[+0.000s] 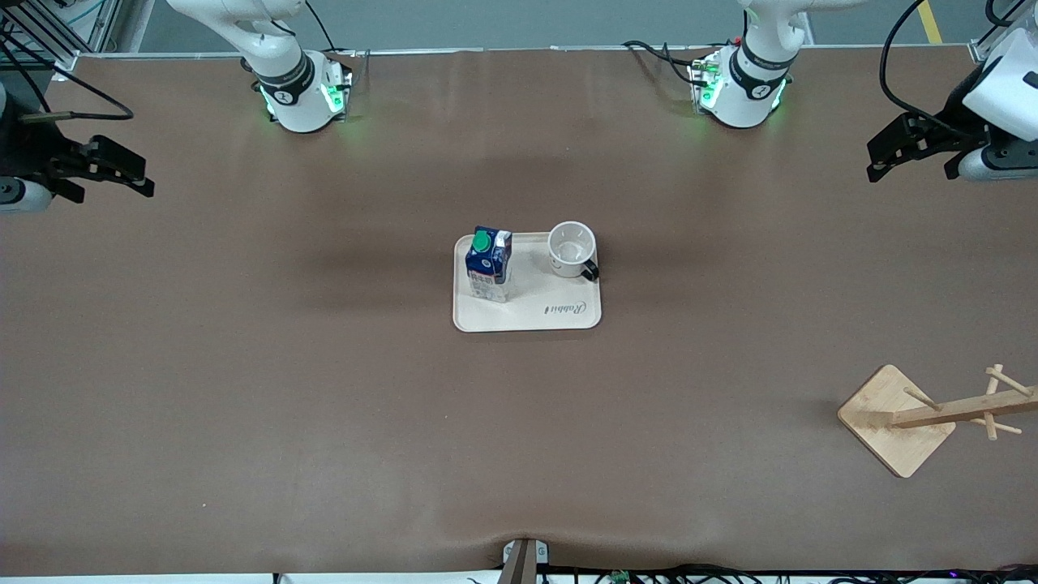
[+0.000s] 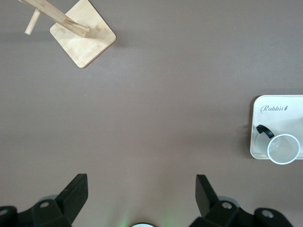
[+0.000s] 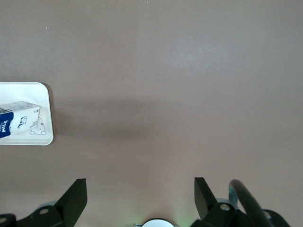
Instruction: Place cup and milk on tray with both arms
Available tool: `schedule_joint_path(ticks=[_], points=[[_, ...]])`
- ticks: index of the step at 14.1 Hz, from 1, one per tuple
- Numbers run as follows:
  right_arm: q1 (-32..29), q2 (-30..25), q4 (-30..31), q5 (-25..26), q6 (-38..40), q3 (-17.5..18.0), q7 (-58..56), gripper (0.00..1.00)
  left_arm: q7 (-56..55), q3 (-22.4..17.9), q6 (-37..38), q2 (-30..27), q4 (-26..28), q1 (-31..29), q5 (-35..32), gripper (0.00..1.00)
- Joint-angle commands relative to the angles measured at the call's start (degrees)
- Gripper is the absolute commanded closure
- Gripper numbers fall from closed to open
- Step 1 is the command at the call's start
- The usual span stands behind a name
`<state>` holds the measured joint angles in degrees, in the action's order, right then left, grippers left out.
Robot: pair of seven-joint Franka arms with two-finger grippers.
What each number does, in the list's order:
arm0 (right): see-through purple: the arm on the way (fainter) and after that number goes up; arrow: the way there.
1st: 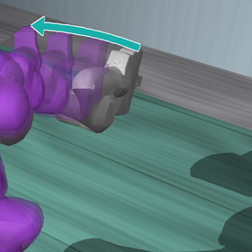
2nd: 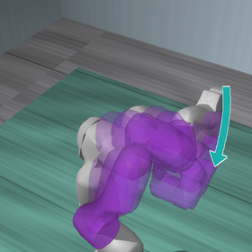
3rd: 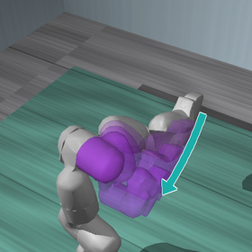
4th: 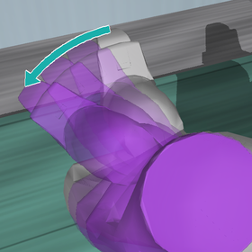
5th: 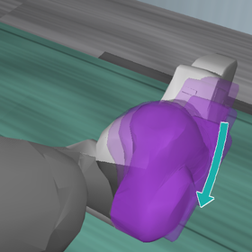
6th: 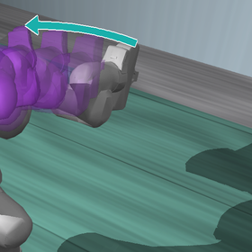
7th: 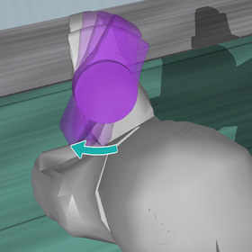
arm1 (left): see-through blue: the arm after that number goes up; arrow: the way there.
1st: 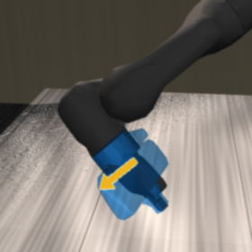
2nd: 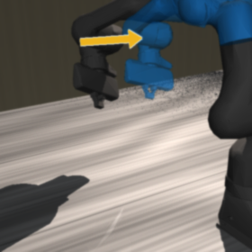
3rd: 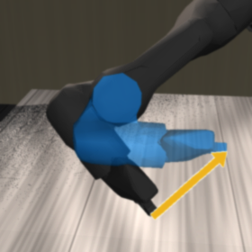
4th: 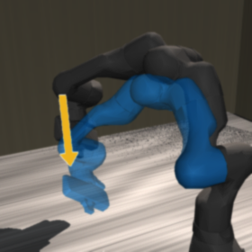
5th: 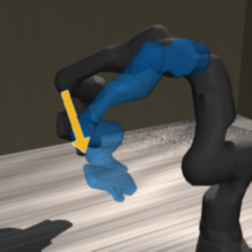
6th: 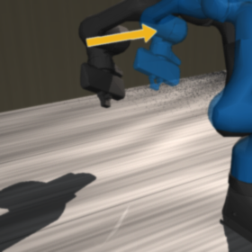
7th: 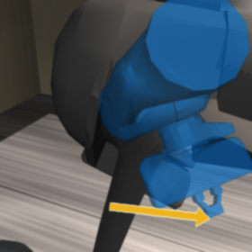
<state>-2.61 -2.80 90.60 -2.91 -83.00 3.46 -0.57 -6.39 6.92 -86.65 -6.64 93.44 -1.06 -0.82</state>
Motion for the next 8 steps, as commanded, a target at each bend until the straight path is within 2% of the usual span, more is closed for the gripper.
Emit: schedule_joint_path(ticks=[1, 5, 8], points=[[0.24, -0.28, -1.82, 0.09, 0.91, 0.05, 1.54, 0.00, 1.02, -0.16, -0.19, 0.75, -0.98, 0.09, 0.03, 0.00], [0.50, -0.19, -2.35, -0.17, 0.91, 0.23, -0.75, 0.00, 1.64, -0.24, -0.19, 1.11, -1.33, -0.61, 0.11, 0.00], [2.34, 0.78, -5.33, 0.44, 1.09, 0.05, -0.58, 0.00, 1.82, -0.16, -0.19, 1.11, -1.68, -0.61, 0.29, 0.00]])
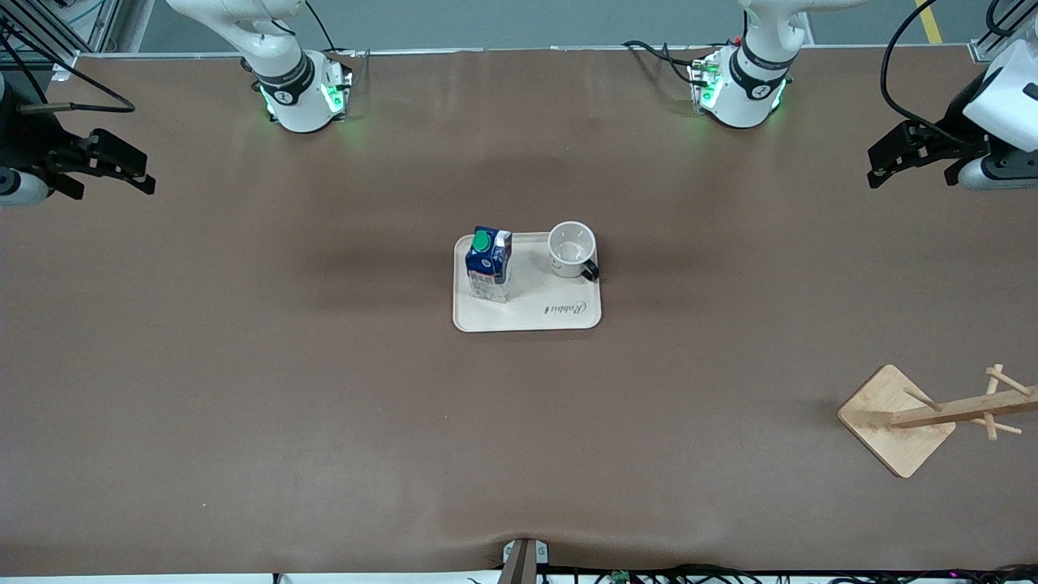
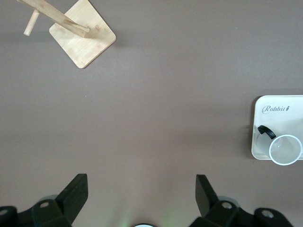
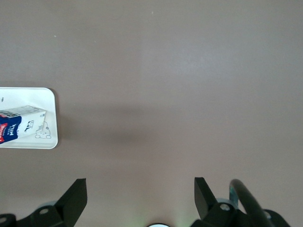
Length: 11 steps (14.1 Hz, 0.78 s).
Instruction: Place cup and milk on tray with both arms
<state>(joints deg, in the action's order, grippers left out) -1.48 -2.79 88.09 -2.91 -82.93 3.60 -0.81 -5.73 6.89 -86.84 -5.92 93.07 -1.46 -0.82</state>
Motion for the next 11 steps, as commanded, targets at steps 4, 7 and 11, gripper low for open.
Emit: schedule_joint_path(ticks=[4, 7, 11], points=[[0.86, 0.94, -2.92, 0.62, 0.93, -0.09, -0.42, 0.00, 1.08, -0.12, 0.01, 1.44, -2.71, -0.12, 0.38, 0.00], [0.95, 0.94, -2.92, 0.62, 0.84, -0.09, -0.43, 0.00, 0.90, -0.12, 0.01, 1.88, -2.72, -0.12, 0.29, 0.00], [0.86, 0.94, -2.92, 0.62, 0.84, -0.09, -0.51, 0.00, 0.99, -0.21, 0.01, 1.88, -2.89, -0.21, 0.29, 0.00]])
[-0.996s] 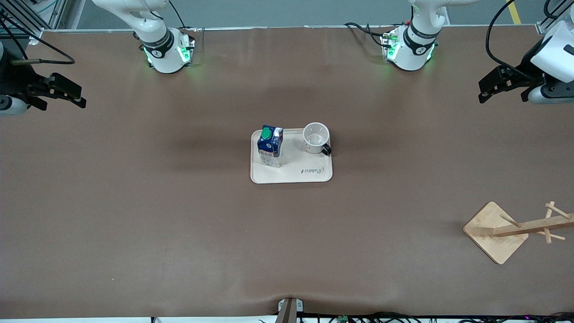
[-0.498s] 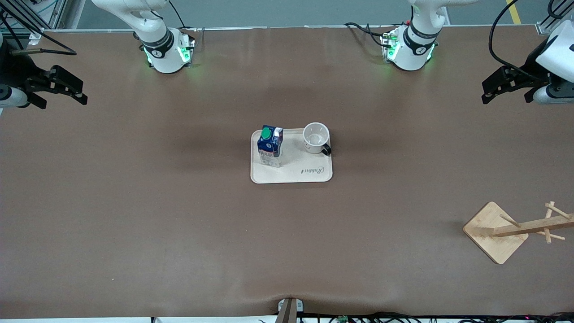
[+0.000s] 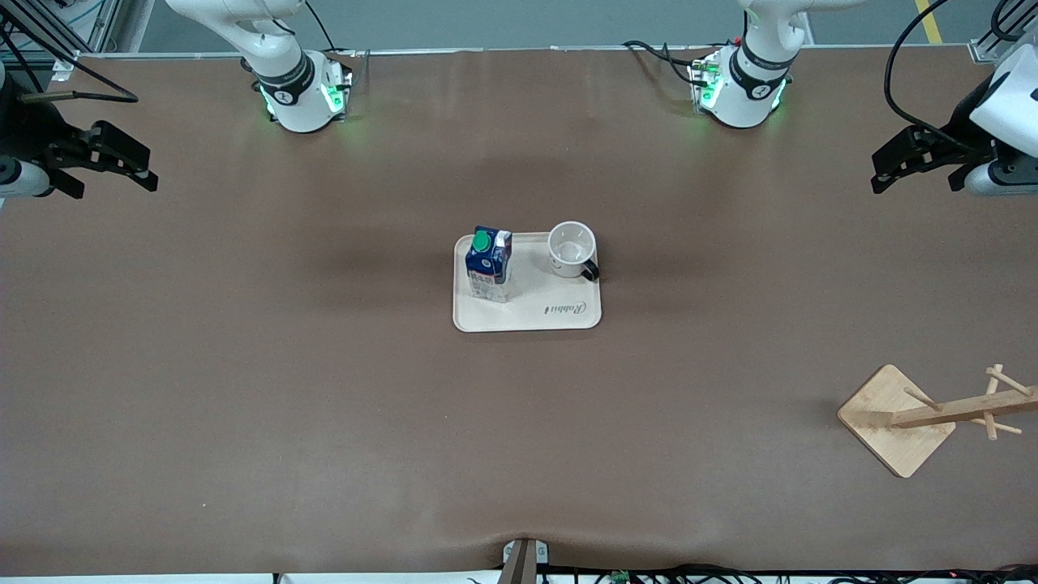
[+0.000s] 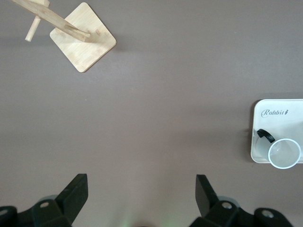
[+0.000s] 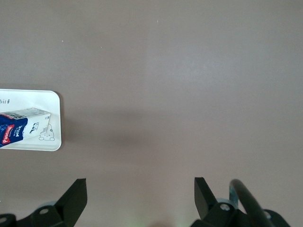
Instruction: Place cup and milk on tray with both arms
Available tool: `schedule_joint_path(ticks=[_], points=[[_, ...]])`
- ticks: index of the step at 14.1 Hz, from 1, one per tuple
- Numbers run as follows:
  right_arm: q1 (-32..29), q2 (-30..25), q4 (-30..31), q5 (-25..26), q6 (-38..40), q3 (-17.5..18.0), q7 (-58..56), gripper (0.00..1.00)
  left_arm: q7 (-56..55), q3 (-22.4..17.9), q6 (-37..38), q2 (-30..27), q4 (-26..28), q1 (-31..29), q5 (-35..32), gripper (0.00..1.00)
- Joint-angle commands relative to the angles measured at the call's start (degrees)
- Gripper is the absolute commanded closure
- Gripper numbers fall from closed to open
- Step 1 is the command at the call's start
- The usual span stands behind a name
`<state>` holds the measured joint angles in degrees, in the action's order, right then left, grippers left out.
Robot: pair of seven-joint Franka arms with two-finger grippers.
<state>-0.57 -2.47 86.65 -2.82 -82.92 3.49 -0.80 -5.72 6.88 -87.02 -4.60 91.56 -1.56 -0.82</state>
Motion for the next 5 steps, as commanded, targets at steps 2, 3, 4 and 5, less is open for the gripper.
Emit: schedule_joint_path(ticks=[2, 3, 4, 5], points=[[-0.14, 0.62, -1.49, 0.45, 0.83, 0.03, -0.60, 0.00, 1.06, -0.20, 0.18, 0.56, -1.30, -0.19, 0.29, 0.00], [-0.05, 0.62, -1.49, 0.45, 0.83, 0.03, -0.60, 0.00, 1.06, -0.20, 0.18, 0.56, -1.30, -0.11, 0.20, 0.00], [-0.05, 0.62, -1.49, 0.45, 0.83, 0.03, -0.60, 0.00, 0.97, -0.11, 0.18, 0.65, -1.30, -0.11, 0.20, 0.00], [-0.31, 0.62, -1.49, 0.45, 0.83, -0.06, -0.78, 0.00, 1.06, -0.11, 0.18, 0.91, -1.30, -0.11, 0.20, 0.00]])
